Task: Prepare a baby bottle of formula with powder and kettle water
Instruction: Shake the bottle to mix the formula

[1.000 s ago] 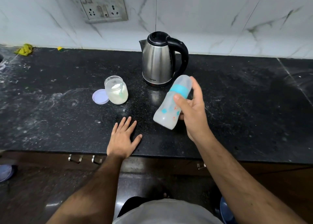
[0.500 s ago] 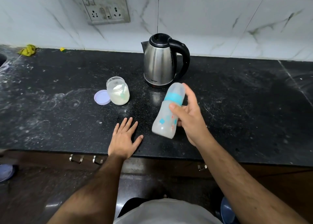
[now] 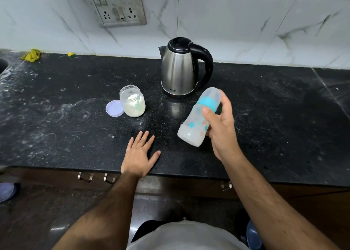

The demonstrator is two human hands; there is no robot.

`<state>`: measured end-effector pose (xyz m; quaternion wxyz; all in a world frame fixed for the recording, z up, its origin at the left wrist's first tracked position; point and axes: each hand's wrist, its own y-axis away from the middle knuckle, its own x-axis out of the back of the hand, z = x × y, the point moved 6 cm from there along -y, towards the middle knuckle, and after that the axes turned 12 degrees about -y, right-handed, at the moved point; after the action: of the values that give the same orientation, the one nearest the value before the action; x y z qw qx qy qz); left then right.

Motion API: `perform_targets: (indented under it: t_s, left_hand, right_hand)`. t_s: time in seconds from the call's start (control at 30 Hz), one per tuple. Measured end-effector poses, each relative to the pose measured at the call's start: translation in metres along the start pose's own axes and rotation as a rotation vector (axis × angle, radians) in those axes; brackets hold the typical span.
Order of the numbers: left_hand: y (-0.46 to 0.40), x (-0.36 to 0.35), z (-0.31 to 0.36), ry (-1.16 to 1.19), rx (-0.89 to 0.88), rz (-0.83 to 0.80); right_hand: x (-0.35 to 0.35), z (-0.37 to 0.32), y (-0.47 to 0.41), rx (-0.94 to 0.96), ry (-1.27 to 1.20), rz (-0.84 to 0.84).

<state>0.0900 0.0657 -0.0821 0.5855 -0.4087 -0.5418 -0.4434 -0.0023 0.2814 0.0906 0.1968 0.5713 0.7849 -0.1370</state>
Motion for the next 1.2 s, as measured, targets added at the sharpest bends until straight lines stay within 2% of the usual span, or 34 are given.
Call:
perform_targets:
  t_s: [0.07, 0.17, 0.2, 0.3, 0.37, 0.5, 0.53, 0.7, 0.83, 1.0, 1.03, 1.13, 1.2]
  left_hand:
    - [0.001, 0.0, 0.0, 0.002, 0.0, 0.007]
    - [0.001, 0.0, 0.0, 0.009, -0.002, 0.01]
    - [0.001, 0.0, -0.001, 0.01, -0.001, 0.01]
    - [0.0, -0.001, -0.001, 0.002, -0.001, 0.006]
    - [0.001, 0.0, -0.001, 0.004, 0.0, 0.009]
    - [0.001, 0.0, 0.0, -0.001, 0.002, 0.004]
    - [0.001, 0.0, 0.0, 0.0, 0.002, 0.005]
    - [0.001, 0.0, 0.0, -0.007, 0.003, 0.004]
    - [0.0, 0.0, 0.0, -0.002, 0.004, 0.005]
    - [0.001, 0.0, 0.0, 0.003, 0.005, 0.007]
    - [0.001, 0.0, 0.0, 0.001, 0.004, 0.008]
    - [0.0, -0.001, -0.001, -0.002, 0.006, 0.009]
    - [0.0, -0.001, -0.001, -0.007, 0.004, 0.006]
  right_hand:
    - [0.0, 0.0, -0.001, -0.009, 0.015, -0.016]
    - [-0.009, 0.004, 0.007, -0.074, 0.116, -0.196]
    - [-0.009, 0.003, 0.008, -0.067, 0.112, -0.201]
    - [-0.001, -0.002, 0.002, -0.004, 0.043, -0.041]
    - [0.001, -0.001, 0.002, -0.002, 0.043, 0.002]
    - [-0.01, 0.005, 0.011, -0.103, 0.152, -0.219]
    - [-0.011, 0.003, 0.011, -0.088, 0.147, -0.228]
    - [-0.002, -0.002, 0.007, -0.005, 0.098, -0.053]
    - [-0.013, 0.006, 0.017, -0.143, 0.166, -0.256]
    - [0.002, -0.007, 0.008, -0.002, 0.073, -0.002]
    - [0.002, -0.007, 0.008, -0.016, 0.087, -0.011]
    - [-0.007, -0.004, 0.014, -0.124, 0.167, -0.195]
    - [-0.005, -0.006, 0.013, -0.115, 0.152, -0.172]
